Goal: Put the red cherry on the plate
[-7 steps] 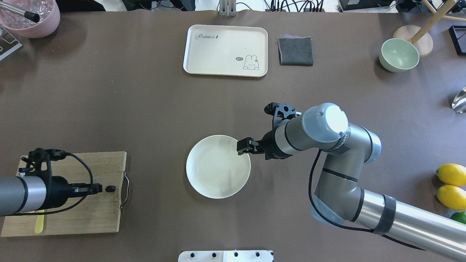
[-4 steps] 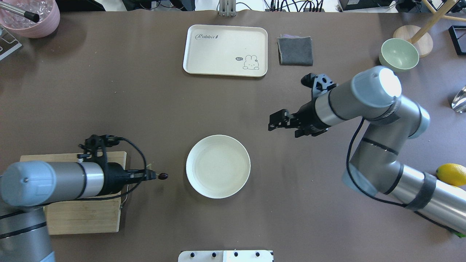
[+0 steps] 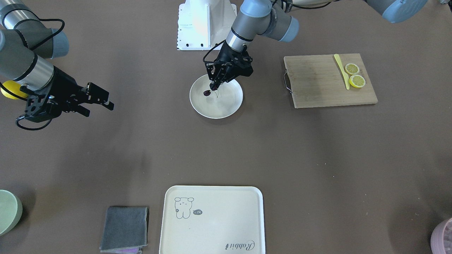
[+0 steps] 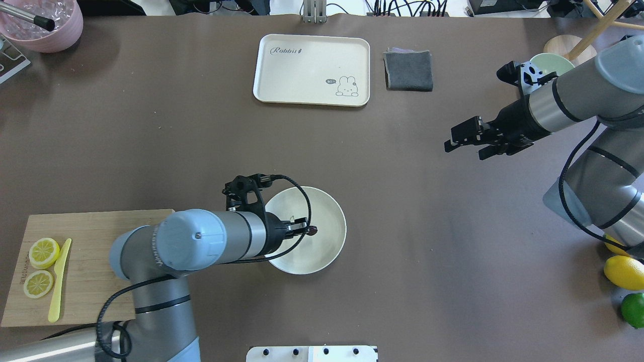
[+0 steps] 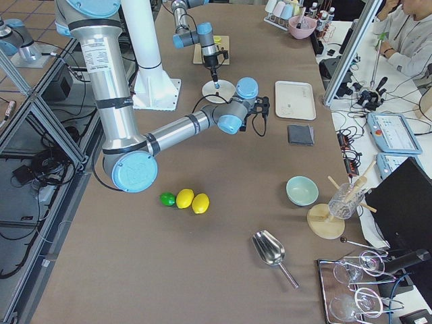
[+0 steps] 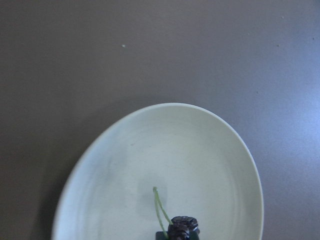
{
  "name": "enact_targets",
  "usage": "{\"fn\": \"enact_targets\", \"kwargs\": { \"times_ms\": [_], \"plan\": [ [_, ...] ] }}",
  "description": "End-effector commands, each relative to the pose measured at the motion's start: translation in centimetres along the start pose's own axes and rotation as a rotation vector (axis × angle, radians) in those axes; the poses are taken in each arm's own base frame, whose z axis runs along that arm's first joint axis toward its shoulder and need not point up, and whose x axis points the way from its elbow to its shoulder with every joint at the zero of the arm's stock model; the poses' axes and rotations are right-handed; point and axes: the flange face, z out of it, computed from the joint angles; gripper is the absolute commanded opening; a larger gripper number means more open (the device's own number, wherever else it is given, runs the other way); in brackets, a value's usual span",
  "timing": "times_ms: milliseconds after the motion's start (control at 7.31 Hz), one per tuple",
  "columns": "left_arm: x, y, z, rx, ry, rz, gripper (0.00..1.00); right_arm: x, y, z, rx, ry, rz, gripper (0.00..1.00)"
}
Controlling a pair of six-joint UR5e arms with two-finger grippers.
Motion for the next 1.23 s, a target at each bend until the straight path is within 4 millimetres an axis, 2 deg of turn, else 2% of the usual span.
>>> {"fn": "enact_targets", "kwargs": {
  "times_ms": [0,137,274,411,547,684,821,1095],
  "plan": [
    [-0.1,0.0,1.2,0.004,-0.021,0.009,0.97,1.6,-0.5,-1.3,0.019,0.009,0.008,1.0],
    [-0.1,-0.8,0.9,0.011,-0.021,0.008,0.98,2.6,-0.5,-1.6,0.025,0.018,0.005,1.0],
    [-1.3,-2.1,-0.5,-0.007,-0.033,0.078,0.98,4.5,-0.6,-2.3,0.032,0.034,-0.032,1.0],
    [-2.6,-5.1,-3.6,-0.046,-0.08,0.103,0.98,6.4,-0.7,-3.3,0.044,0.051,-0.066,1.0],
    [-3.7,-7.6,-6.6,-0.075,-0.137,0.121,0.98,8.5,-1.1,-5.2,0.074,0.068,-0.085,1.0],
    [-5.3,-10.1,-9.0,-0.057,-0.18,0.187,0.98,11.7,-0.8,-6.9,0.078,0.086,-0.123,1.0],
    [-10.0,-11.8,-12.7,-0.089,-0.244,0.254,0.98,15.5,-0.6,-8.9,0.081,0.128,-0.142,1.0],
    [-21.4,-19.3,-22.3,-0.136,-0.307,0.368,0.98,20.6,-2.1,-13.4,0.053,0.234,-0.227,1.0]
  ]
}}
